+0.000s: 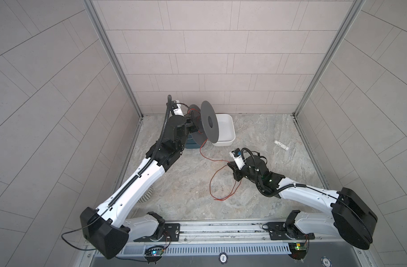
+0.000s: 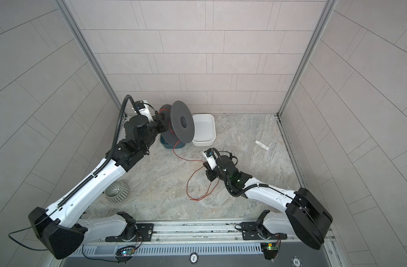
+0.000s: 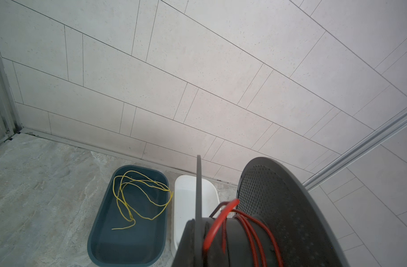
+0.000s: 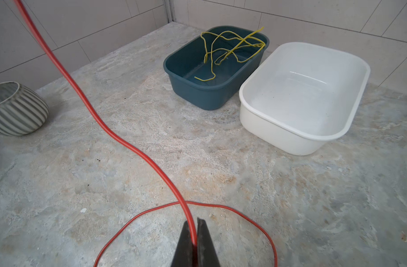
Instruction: Wrap the cables
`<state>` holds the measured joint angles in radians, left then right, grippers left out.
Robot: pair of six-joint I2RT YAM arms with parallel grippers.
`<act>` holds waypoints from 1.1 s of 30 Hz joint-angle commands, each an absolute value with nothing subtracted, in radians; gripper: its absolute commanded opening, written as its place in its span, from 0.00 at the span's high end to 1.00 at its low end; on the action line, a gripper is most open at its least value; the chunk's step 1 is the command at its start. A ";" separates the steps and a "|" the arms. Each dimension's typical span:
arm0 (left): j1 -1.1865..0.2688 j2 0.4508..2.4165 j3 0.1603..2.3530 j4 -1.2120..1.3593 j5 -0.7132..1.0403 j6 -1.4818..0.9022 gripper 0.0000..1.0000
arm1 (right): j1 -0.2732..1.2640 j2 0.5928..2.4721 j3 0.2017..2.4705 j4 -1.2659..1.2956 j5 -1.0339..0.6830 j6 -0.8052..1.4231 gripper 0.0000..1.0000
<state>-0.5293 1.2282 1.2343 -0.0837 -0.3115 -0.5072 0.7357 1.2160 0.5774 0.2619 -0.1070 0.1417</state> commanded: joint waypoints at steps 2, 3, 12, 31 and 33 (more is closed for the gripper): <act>-0.532 1.223 1.237 0.057 -0.364 -0.456 1.00 | 0.754 1.132 0.601 0.171 -0.092 0.086 1.00; -0.537 1.224 1.231 0.057 -0.378 -0.443 1.00 | 0.759 1.113 0.607 0.159 -0.089 0.080 1.00; -0.564 1.242 1.165 0.099 -0.412 -0.399 1.00 | 0.776 1.031 0.736 0.012 -0.047 0.047 1.00; -0.531 1.248 1.149 0.024 -0.113 -0.330 1.00 | 0.781 1.030 1.076 -0.126 0.029 -0.012 1.00; -0.536 1.261 1.152 0.008 -0.103 -0.319 1.00 | 0.781 1.049 1.117 -0.128 0.051 -0.012 1.00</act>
<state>-0.5388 1.2694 1.1122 -0.0242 -0.1699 -0.3317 0.7773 1.0454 1.0657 -0.1390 0.0048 -0.0010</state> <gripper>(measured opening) 0.073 0.048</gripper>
